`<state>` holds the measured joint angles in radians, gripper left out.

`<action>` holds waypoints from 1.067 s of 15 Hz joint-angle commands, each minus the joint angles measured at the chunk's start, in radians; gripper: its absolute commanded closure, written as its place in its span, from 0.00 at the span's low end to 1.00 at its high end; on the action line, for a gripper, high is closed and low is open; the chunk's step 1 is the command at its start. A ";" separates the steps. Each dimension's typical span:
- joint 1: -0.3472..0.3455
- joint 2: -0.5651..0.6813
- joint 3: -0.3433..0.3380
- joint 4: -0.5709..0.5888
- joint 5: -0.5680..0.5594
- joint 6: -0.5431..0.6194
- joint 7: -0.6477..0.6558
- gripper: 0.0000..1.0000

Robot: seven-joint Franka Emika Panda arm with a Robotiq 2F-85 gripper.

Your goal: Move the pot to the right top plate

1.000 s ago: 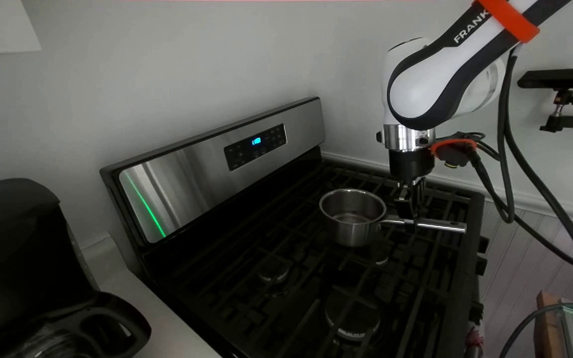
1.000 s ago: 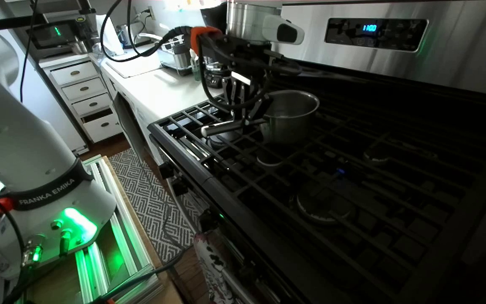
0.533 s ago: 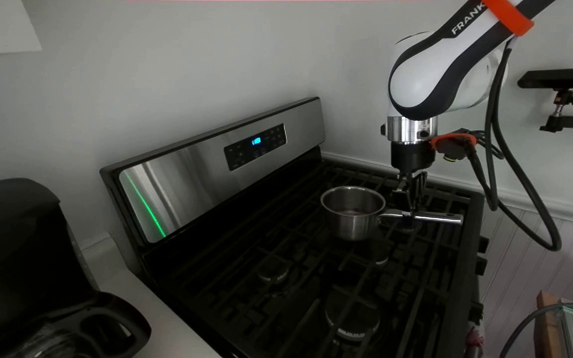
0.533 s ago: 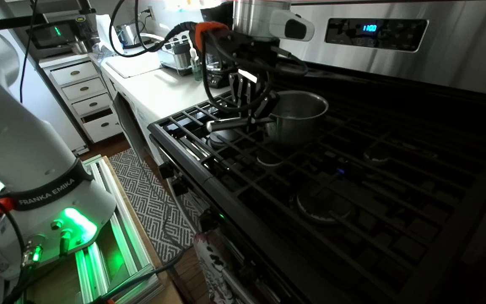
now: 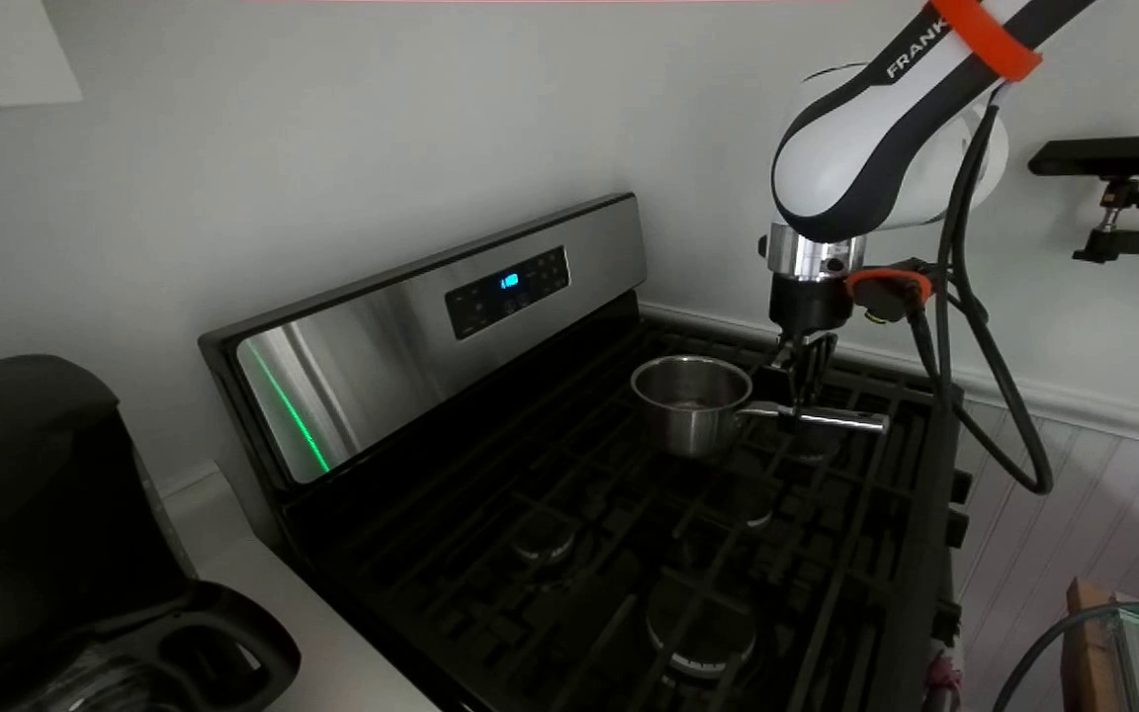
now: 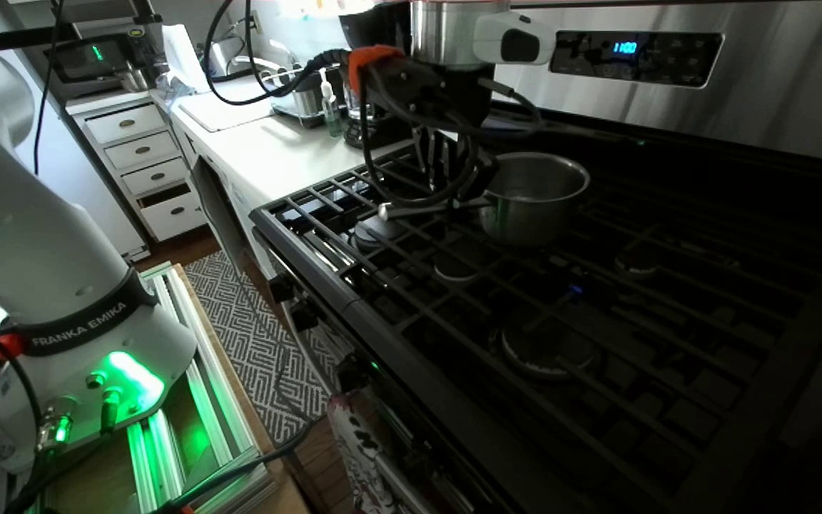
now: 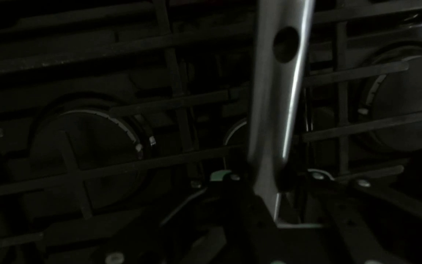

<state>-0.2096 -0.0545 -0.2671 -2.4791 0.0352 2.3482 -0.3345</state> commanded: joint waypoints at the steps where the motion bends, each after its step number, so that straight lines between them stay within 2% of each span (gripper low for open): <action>1: -0.012 -0.001 -0.002 0.009 0.034 0.064 -0.014 0.93; 6: -0.028 0.021 -0.019 0.046 0.071 0.081 -0.019 0.93; 11: -0.037 0.077 -0.018 0.070 0.061 0.100 0.000 0.93; 16: -0.045 0.116 -0.015 0.062 0.059 0.186 0.031 0.93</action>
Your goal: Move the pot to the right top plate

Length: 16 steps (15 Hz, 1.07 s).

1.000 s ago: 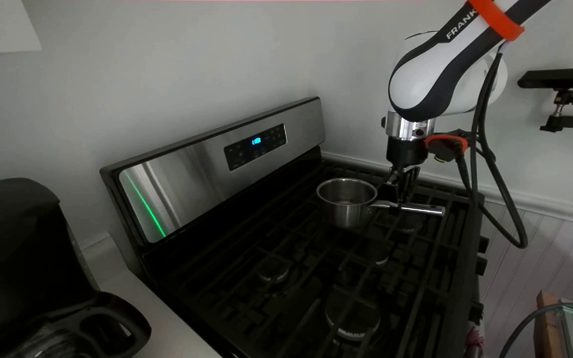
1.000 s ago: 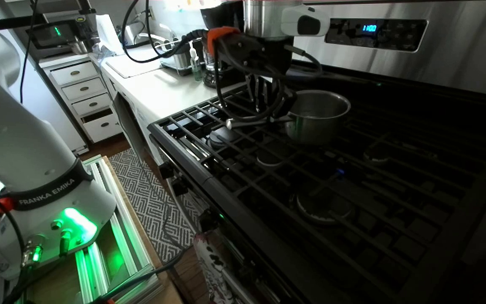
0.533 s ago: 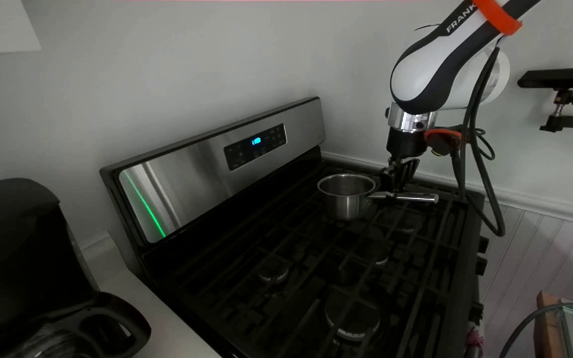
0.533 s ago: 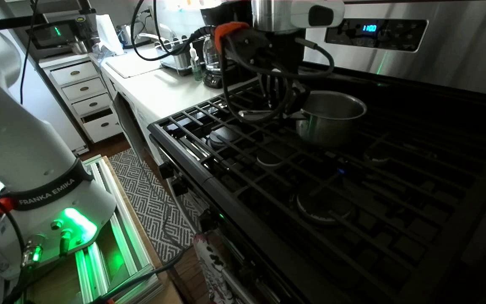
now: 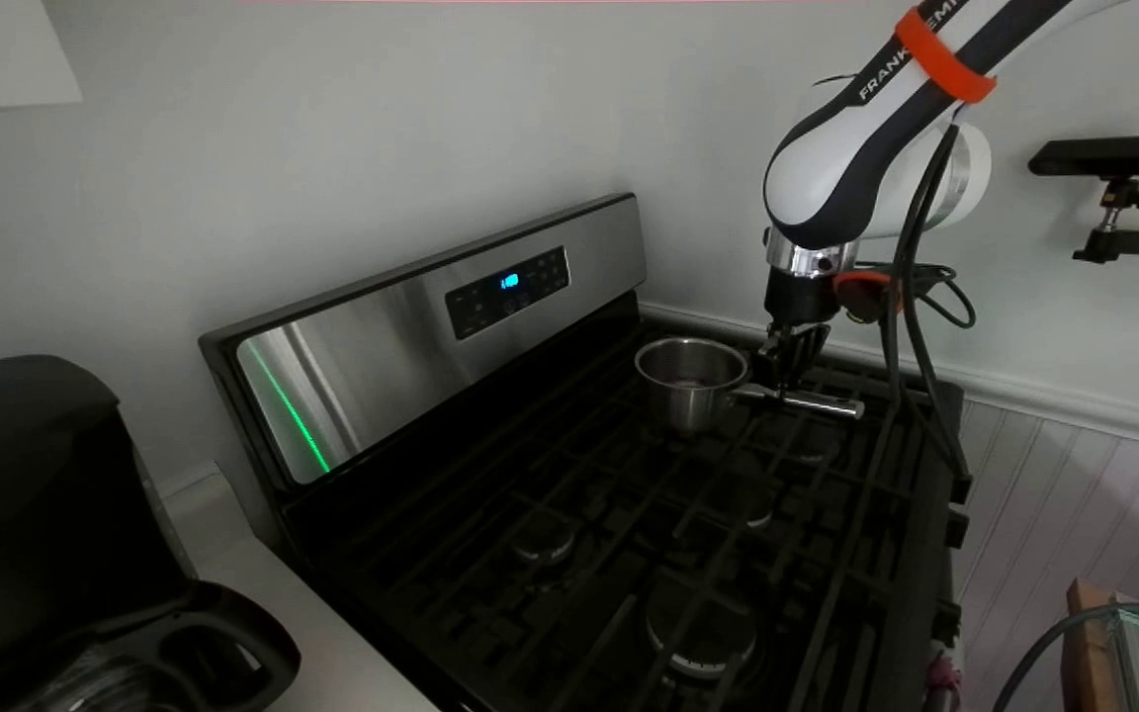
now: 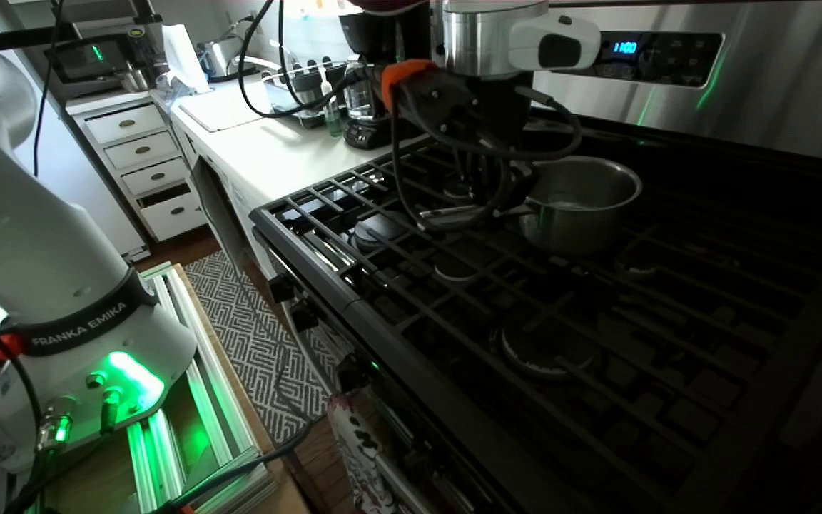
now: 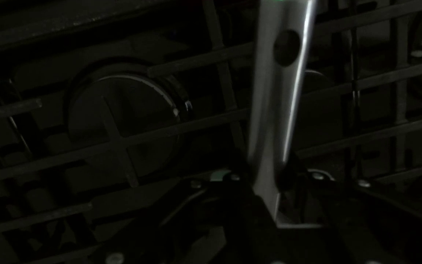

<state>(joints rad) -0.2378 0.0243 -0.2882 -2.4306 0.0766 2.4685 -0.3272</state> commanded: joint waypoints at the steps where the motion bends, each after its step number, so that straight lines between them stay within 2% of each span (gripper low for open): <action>1: -0.019 0.037 0.006 0.013 0.021 0.078 0.027 0.93; 8: -0.042 0.049 -0.002 0.034 0.010 0.126 0.062 0.93; 16: -0.085 0.093 -0.013 0.093 0.007 0.101 0.031 0.93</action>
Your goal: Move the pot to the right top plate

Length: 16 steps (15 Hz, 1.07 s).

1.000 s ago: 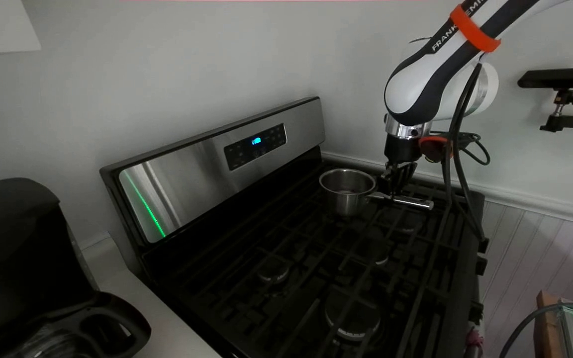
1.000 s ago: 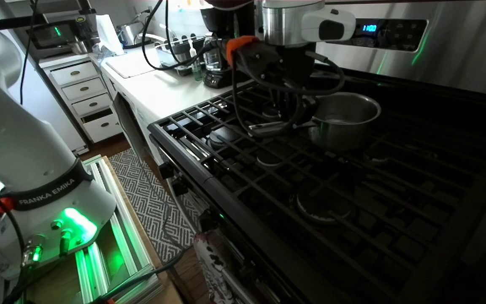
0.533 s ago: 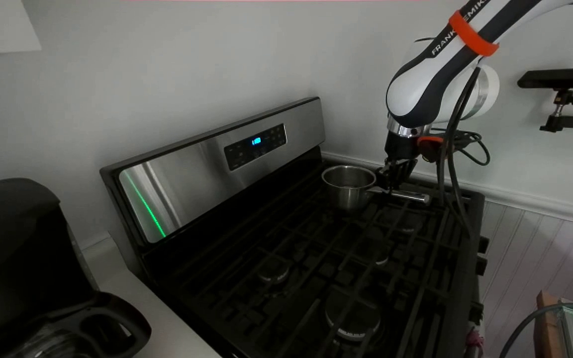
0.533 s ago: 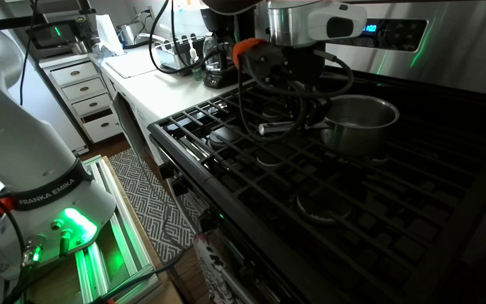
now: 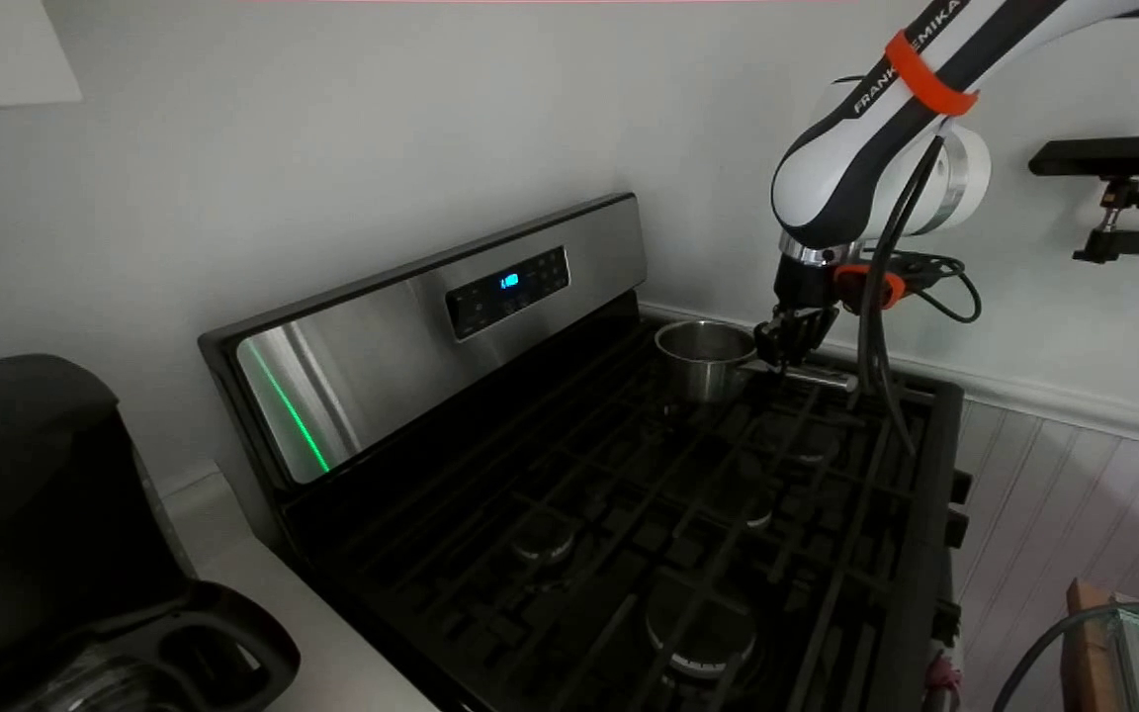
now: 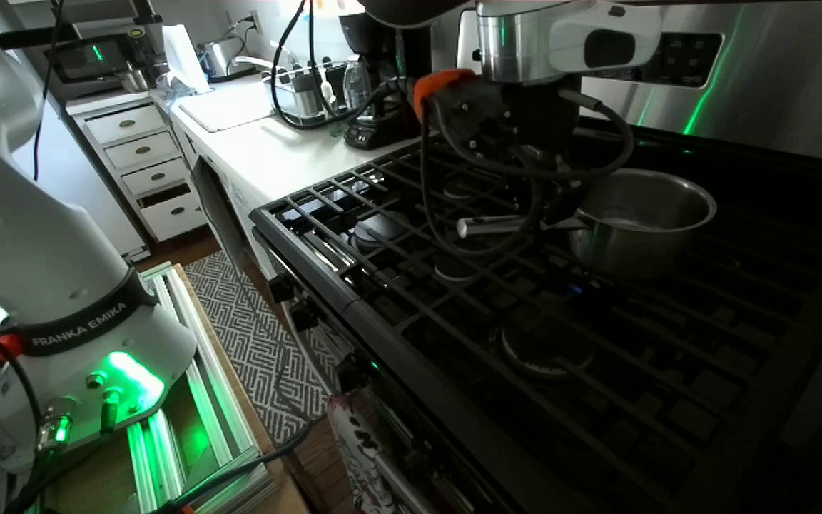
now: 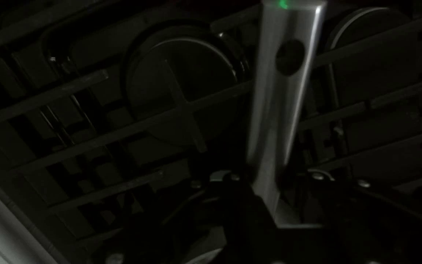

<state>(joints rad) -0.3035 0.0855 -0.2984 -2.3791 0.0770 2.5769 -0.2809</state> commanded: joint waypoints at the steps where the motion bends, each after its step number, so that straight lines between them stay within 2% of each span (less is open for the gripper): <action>1: -0.023 0.035 -0.001 0.047 0.012 -0.015 -0.026 0.93; 12: -0.030 0.026 0.017 0.047 0.054 -0.057 -0.140 0.93; 13: -0.030 0.027 0.017 0.047 0.052 -0.060 -0.140 0.64; 14: -0.029 0.029 0.014 0.048 0.044 -0.060 -0.130 0.44; 16: -0.030 0.020 0.012 0.048 0.039 -0.063 -0.125 0.31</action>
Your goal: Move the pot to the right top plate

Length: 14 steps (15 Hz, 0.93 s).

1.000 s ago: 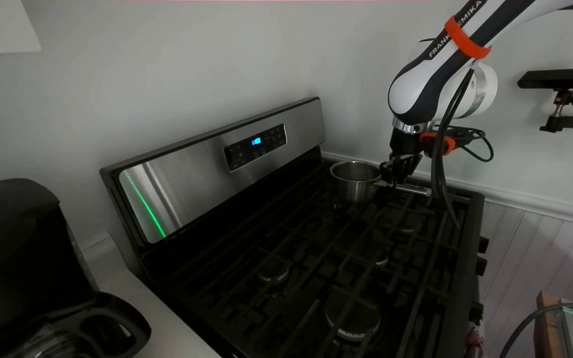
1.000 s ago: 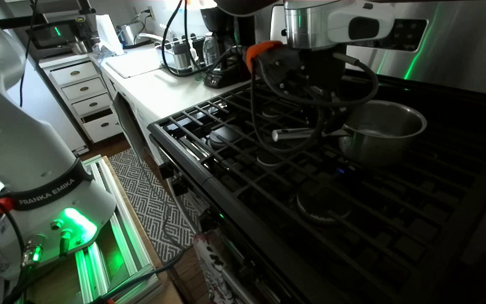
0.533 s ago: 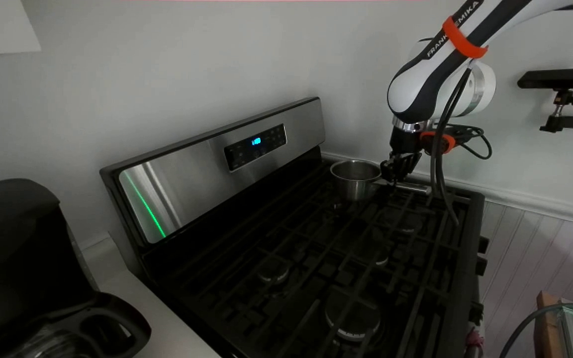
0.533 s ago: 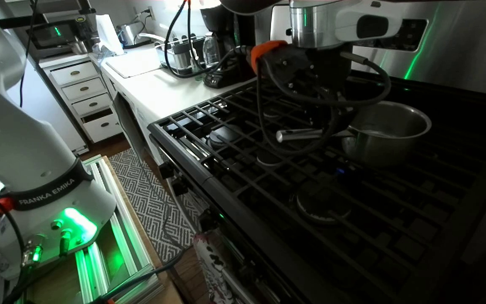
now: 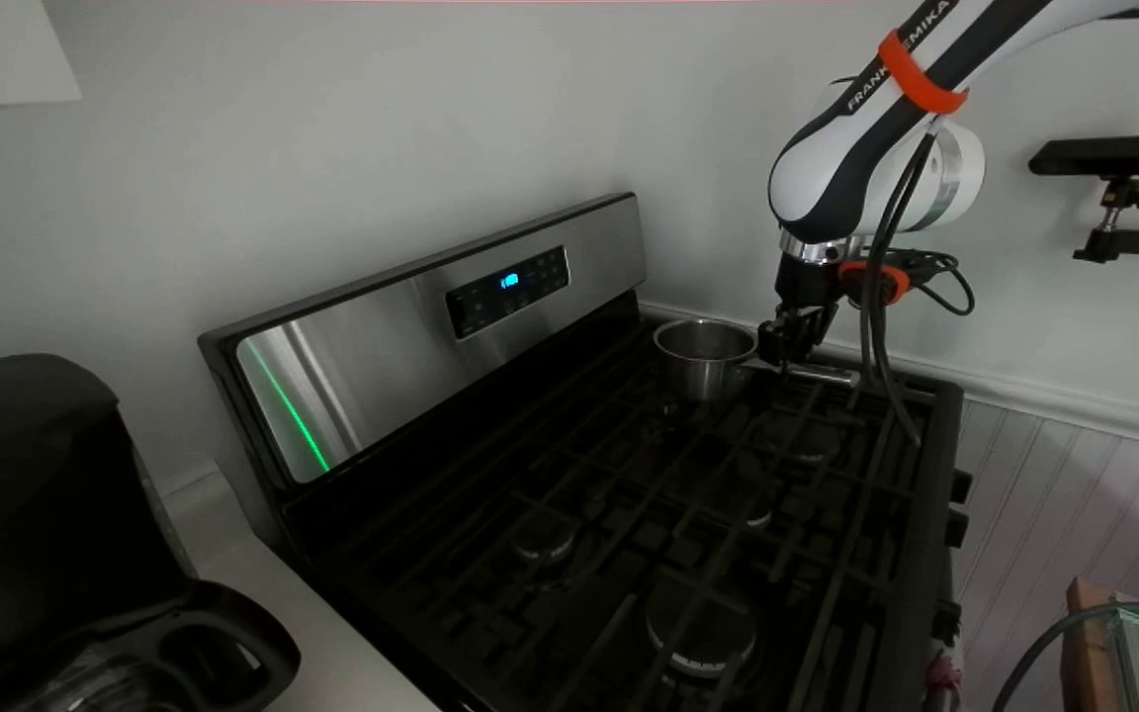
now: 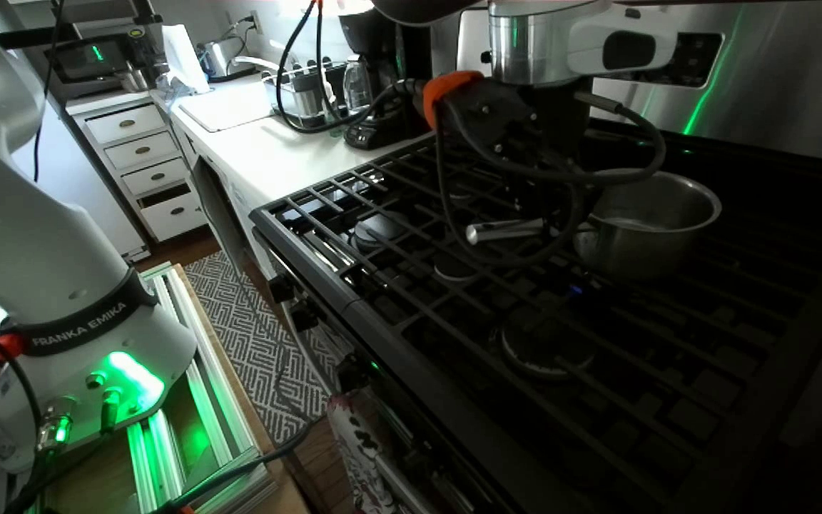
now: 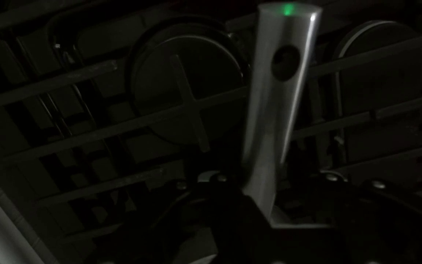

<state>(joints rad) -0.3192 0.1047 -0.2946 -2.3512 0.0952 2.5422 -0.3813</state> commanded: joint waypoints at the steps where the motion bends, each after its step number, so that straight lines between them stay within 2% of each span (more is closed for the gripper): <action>1: -0.013 -0.010 0.007 0.018 0.014 -0.023 -0.019 0.25; 5: -0.012 -0.053 -0.002 0.022 -0.010 -0.016 0.006 0.00; 10: -0.017 -0.199 -0.030 0.010 -0.049 -0.047 0.012 0.00; 14: -0.020 -0.325 -0.044 -0.005 -0.112 -0.057 0.079 0.00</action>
<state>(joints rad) -0.3285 -0.1105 -0.3357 -2.3244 0.0466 2.5240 -0.3659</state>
